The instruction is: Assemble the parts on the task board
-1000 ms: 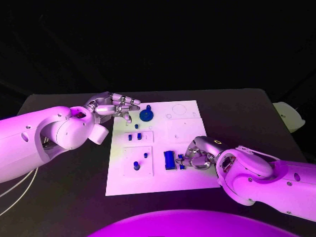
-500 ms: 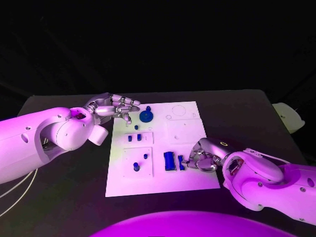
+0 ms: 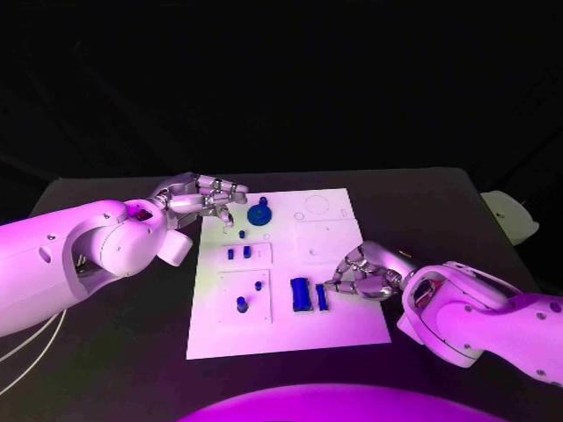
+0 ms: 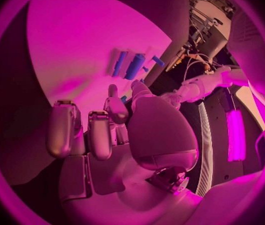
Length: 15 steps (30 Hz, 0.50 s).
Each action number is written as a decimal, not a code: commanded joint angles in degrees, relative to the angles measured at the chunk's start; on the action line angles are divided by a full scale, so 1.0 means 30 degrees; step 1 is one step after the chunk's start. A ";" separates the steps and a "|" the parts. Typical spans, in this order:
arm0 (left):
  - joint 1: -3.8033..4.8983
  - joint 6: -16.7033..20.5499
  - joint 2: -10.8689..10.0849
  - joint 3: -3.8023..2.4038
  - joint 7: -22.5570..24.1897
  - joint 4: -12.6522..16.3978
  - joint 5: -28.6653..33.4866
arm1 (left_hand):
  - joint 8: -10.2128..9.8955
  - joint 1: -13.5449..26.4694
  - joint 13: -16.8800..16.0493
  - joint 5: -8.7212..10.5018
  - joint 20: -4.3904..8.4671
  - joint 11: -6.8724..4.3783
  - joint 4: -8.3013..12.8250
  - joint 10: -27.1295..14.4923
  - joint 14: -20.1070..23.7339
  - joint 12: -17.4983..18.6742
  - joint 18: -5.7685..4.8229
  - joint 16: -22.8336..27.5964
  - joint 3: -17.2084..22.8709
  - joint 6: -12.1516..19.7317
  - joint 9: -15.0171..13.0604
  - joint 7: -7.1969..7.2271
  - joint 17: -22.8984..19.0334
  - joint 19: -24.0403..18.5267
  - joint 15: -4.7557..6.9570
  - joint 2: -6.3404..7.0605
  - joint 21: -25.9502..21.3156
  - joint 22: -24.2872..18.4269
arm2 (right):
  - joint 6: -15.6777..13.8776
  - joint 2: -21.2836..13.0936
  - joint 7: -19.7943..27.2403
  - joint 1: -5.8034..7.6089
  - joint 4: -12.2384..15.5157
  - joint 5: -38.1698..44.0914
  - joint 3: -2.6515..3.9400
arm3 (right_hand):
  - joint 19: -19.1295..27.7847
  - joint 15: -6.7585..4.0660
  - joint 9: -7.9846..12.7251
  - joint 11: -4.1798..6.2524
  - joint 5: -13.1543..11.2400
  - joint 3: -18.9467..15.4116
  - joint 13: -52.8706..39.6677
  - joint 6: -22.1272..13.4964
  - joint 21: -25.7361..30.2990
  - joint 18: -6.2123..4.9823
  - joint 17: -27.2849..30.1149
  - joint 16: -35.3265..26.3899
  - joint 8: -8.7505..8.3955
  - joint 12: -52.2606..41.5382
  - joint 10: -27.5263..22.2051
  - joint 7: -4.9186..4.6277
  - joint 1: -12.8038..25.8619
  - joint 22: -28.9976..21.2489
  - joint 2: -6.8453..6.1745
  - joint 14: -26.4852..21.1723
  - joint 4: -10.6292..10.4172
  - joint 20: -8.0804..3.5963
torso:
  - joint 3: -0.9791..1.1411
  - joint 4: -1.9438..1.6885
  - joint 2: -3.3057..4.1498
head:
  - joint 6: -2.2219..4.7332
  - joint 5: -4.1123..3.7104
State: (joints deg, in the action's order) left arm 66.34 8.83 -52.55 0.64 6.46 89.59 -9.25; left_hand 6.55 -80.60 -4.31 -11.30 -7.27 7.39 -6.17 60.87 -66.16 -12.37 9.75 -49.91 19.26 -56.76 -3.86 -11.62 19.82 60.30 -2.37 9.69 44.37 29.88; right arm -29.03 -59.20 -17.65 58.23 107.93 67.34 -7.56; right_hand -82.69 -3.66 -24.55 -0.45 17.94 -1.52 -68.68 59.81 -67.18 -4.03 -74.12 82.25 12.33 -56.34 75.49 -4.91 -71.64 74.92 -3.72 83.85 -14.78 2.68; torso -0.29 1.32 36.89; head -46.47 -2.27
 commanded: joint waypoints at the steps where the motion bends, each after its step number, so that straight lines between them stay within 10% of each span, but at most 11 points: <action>1: -0.0014 0.0907 0.0153 0.0028 0.1293 -0.0159 0.1036 | 0.0126 0.0194 -0.0036 0.0027 -0.0116 0.0013 -0.0073 -0.0125 0.0037 -0.0127 0.0265 0.0003 -0.0149 0.0182 -0.0005 0.0015 -0.0021 -0.0028 -0.0089 -0.0030 -0.0091 -0.0053 | -0.0451 0.0213 0.5699 0.0369 -0.0795 -0.7668 0.0013 | 0.0884 0.0219 0.0087 -0.0159 -0.0199 -0.0051 0.1482 -0.0362 0.2483 -0.0497 0.1379 -0.1120 -0.0184 0.2249 -0.1263 -0.0174 -0.0495 0.2160 0.0133 0.0219 0.0248 0.0095 | -0.0154 -0.0053 -0.0285 | 0.0343 -0.0081; 3: -0.0074 0.2225 0.0412 0.0092 0.1705 -0.0456 0.1642 | 0.0091 0.0109 -0.0026 0.0003 -0.0136 0.0030 -0.0078 -0.0293 0.0222 -0.0150 0.0257 0.0070 -0.0212 0.0333 0.0016 0.0025 -0.0062 -0.0095 -0.0112 -0.0117 -0.0250 -0.0148 | 0.0009 0.0628 0.7271 0.0941 -0.2136 -1.0766 0.0014 | 0.3475 0.0581 0.0301 -0.0579 -0.0175 -0.0142 0.4632 -0.1127 0.9298 -0.1513 0.6004 -0.4685 -0.0585 0.6731 -0.4047 -0.0600 -0.1498 -0.0226 0.0436 -0.1644 0.0630 0.0434 | -0.0281 -0.0080 -0.0568 | 0.0594 -0.0137; 6: -0.0157 0.3260 0.0750 0.0130 0.2151 -0.0843 0.2477 | -0.0029 -0.0207 0.0106 -0.0009 -0.0361 0.0259 -0.0021 -0.1291 0.2015 0.0033 0.0125 0.1243 -0.0273 0.0783 0.0038 -0.0108 -0.0632 -0.1275 -0.0474 -0.0262 -0.1269 -0.0637 | 0.0950 0.1218 0.8112 0.1455 -0.3593 -1.3215 0.0016 | 0.5374 0.0971 0.0579 -0.0927 -0.0273 -0.0238 0.5612 -0.1716 1.3840 -0.2036 0.9366 -0.7691 -0.0890 0.7678 -0.4966 -0.0983 -0.2035 -0.2142 0.0602 -0.3297 0.0805 0.0784 | -0.0379 -0.0087 -0.0796 | 0.0853 -0.0155; 15: -0.0436 0.3706 0.2177 0.0163 0.4068 -0.2812 0.4338 | 0.0202 -0.0648 0.0259 -0.0041 -0.2197 0.0645 -0.0440 -0.1382 0.5311 0.0314 -0.0267 0.9015 -0.0282 0.0759 0.0026 0.0055 -0.4157 -0.5333 -0.1777 -0.0875 -0.7523 -0.4286 | 0.2709 0.3662 1.0528 0.2352 -0.8333 -1.7227 0.0118 | 0.8712 0.2416 0.2299 -0.2082 -0.1452 0.0148 1.2271 -0.2339 1.9334 -0.2013 1.6278 -1.7803 -0.1891 1.2653 -0.6599 -0.1627 -0.3758 -0.7032 0.1403 -0.7975 0.0956 0.2244 | -0.0505 -0.0269 -0.1319 | 0.1911 -0.0201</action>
State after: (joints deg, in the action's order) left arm 65.09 18.37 -46.60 1.16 13.65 81.84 -0.44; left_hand 7.27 -82.57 -3.58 -11.30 -13.37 9.33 -7.35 56.50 -50.70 -11.95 9.75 -24.55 18.29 -54.24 -3.84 -11.52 8.01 44.99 -7.59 7.73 23.28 17.93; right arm -25.12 -48.83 7.38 65.14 84.35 24.22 -7.27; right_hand -57.49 3.21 -18.15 -6.21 13.76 -1.43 -33.86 52.51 -10.61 -9.73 -26.91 31.80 6.98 -19.73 55.43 -9.73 -82.35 55.25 0.35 61.09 -11.90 8.91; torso -1.63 0.79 33.76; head -41.60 -2.85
